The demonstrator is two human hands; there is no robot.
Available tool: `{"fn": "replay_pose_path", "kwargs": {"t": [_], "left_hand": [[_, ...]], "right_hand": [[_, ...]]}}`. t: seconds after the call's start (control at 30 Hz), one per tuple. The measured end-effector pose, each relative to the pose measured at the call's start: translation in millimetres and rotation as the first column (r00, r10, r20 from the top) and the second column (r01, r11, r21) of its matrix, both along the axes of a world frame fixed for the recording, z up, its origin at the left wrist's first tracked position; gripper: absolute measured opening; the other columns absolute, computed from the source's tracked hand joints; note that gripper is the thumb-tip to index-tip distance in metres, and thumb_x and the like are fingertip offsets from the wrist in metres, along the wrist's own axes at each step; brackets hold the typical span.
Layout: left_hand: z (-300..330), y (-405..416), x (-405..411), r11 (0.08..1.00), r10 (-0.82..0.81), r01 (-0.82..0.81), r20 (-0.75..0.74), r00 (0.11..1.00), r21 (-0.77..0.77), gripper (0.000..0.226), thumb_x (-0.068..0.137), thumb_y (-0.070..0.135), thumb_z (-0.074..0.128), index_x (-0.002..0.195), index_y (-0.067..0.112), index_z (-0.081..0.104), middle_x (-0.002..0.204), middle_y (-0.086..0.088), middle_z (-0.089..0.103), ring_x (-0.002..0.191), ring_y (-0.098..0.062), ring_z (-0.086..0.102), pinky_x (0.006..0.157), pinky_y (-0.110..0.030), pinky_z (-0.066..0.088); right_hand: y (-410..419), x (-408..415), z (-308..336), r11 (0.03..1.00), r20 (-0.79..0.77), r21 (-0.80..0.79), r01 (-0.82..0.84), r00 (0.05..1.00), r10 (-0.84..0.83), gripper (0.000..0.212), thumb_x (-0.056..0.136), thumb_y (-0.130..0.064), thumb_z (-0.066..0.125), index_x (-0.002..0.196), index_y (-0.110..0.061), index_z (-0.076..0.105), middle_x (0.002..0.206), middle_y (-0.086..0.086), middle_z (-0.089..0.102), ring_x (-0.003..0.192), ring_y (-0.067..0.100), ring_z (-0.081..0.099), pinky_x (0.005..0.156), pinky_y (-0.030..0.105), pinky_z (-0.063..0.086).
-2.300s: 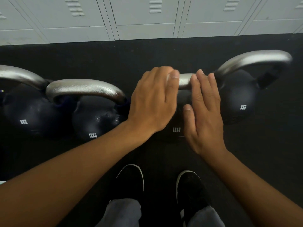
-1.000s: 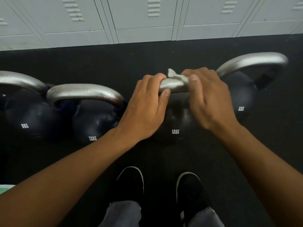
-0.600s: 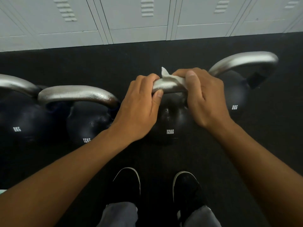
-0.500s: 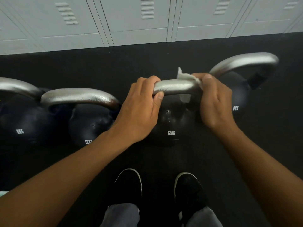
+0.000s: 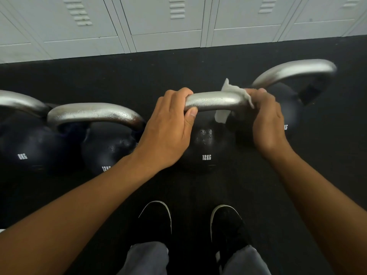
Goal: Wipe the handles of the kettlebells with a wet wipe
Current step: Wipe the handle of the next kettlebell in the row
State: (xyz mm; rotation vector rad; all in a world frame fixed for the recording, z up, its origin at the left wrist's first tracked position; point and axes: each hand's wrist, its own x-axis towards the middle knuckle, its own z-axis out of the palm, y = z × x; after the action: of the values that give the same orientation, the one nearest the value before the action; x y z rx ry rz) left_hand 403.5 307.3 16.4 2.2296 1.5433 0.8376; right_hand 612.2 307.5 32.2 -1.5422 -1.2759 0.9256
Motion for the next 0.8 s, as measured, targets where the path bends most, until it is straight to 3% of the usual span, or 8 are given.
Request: {"fn": "replay_pose_path", "kwargs": {"t": [0.07, 0.17, 0.3, 0.37, 0.43, 0.53, 0.67, 0.8], "left_hand": [[-0.2, 0.1, -0.2, 1.000, 0.005, -0.005, 0.000, 1.000, 0.002, 0.043, 0.105, 0.039, 0.035, 0.136, 0.013, 0.049, 0.113, 0.006, 0.041, 0.098, -0.011, 0.042, 0.083, -0.023, 0.033], [-1.0, -0.1, 0.8, 1.000, 0.013, -0.013, -0.005, 1.000, 0.003, 0.044, 0.104, 0.040, 0.034, 0.136, 0.013, 0.049, 0.113, 0.006, 0.041, 0.098, -0.010, 0.042, 0.082, -0.022, 0.033], [-1.4, -1.2, 2.3, 1.000, 0.024, -0.024, 0.001, 1.000, 0.007, 0.044, 0.104, 0.040, 0.035, 0.136, 0.013, 0.049, 0.114, 0.005, 0.043, 0.098, -0.011, 0.043, 0.082, -0.023, 0.033], [-1.3, -2.2, 2.3, 1.000, 0.026, -0.026, -0.005, 1.000, 0.008, 0.043, 0.105, 0.039, 0.036, 0.136, 0.013, 0.050, 0.116, 0.000, 0.047, 0.098, -0.012, 0.043, 0.081, -0.024, 0.034], [-0.8, -2.3, 2.1, 1.000, 0.024, -0.024, -0.004, 1.000, 0.009, 0.042, 0.105, 0.038, 0.036, 0.136, 0.013, 0.050, 0.115, -0.002, 0.049, 0.098, -0.013, 0.044, 0.082, -0.024, 0.034], [-1.5, -2.0, 1.4, 1.000, 0.018, -0.018, 0.000, 1.000, 0.012, 0.040, 0.106, 0.036, 0.037, 0.135, 0.012, 0.050, 0.114, 0.000, 0.047, 0.098, -0.013, 0.044, 0.083, -0.024, 0.033], [-1.0, -2.2, 1.8, 1.000, 0.025, -0.026, 0.007, 1.000, 0.013, 0.041, 0.105, 0.038, 0.036, 0.134, 0.013, 0.050, 0.114, -0.001, 0.049, 0.097, -0.013, 0.044, 0.084, -0.026, 0.036], [0.4, -2.9, 2.8, 1.000, 0.031, -0.031, 0.005, 1.000, 0.004, 0.044, 0.104, 0.039, 0.034, 0.135, 0.013, 0.050, 0.116, -0.004, 0.051, 0.098, -0.014, 0.047, 0.083, -0.029, 0.040]], "right_hand": [[2.3, 2.5, -4.0, 0.998, -0.011, -0.057, 0.027, 1.000, -0.028, 0.049, 0.110, -0.020, 0.028, 0.084, -0.027, 0.068, 0.067, -0.027, 0.064, 0.072, -0.013, 0.058, 0.067, 0.004, 0.041], [7.0, 0.1, 2.9, 0.999, 0.043, -0.048, -0.010, 0.999, 0.012, 0.051, 0.110, -0.024, 0.030, 0.081, -0.028, 0.072, 0.074, -0.020, 0.069, 0.076, -0.007, 0.061, 0.071, 0.013, 0.044], [3.6, -10.6, 5.8, 0.992, 0.024, 0.090, -0.085, 0.996, 0.084, 0.048, 0.108, -0.022, 0.031, 0.103, -0.021, 0.079, 0.101, -0.005, 0.077, 0.102, 0.007, 0.069, 0.088, 0.026, 0.053], [-0.7, -9.5, 1.3, 0.984, 0.020, 0.130, -0.120, 0.993, 0.119, 0.047, 0.109, -0.020, 0.029, 0.111, -0.019, 0.077, 0.110, -0.005, 0.075, 0.110, 0.009, 0.067, 0.092, 0.030, 0.054], [-0.4, -4.3, -5.2, 0.997, -0.095, 0.064, -0.035, 0.995, 0.041, 0.050, 0.111, -0.020, 0.029, 0.101, -0.031, 0.078, 0.096, -0.018, 0.075, 0.098, -0.003, 0.067, 0.086, 0.023, 0.054], [0.6, 6.6, -24.2, 0.993, -0.323, -0.113, 0.038, 0.943, -0.073, 0.061, 0.108, -0.026, 0.033, 0.065, -0.034, 0.073, 0.071, -0.015, 0.066, 0.079, 0.005, 0.062, 0.087, 0.029, 0.046], [-0.1, 12.2, -39.7, 0.973, -0.377, -0.222, 0.054, 0.916, -0.137, 0.034, 0.100, -0.035, 0.038, 0.081, -0.016, 0.060, 0.092, 0.012, 0.055, 0.093, 0.024, 0.052, 0.095, 0.041, 0.043], [-2.7, 9.8, -29.5, 0.991, -0.398, -0.133, 0.023, 0.914, -0.074, 0.047, 0.105, -0.019, 0.033, 0.078, -0.022, 0.072, 0.083, 0.000, 0.070, 0.087, 0.014, 0.065, 0.090, 0.032, 0.049]]}}
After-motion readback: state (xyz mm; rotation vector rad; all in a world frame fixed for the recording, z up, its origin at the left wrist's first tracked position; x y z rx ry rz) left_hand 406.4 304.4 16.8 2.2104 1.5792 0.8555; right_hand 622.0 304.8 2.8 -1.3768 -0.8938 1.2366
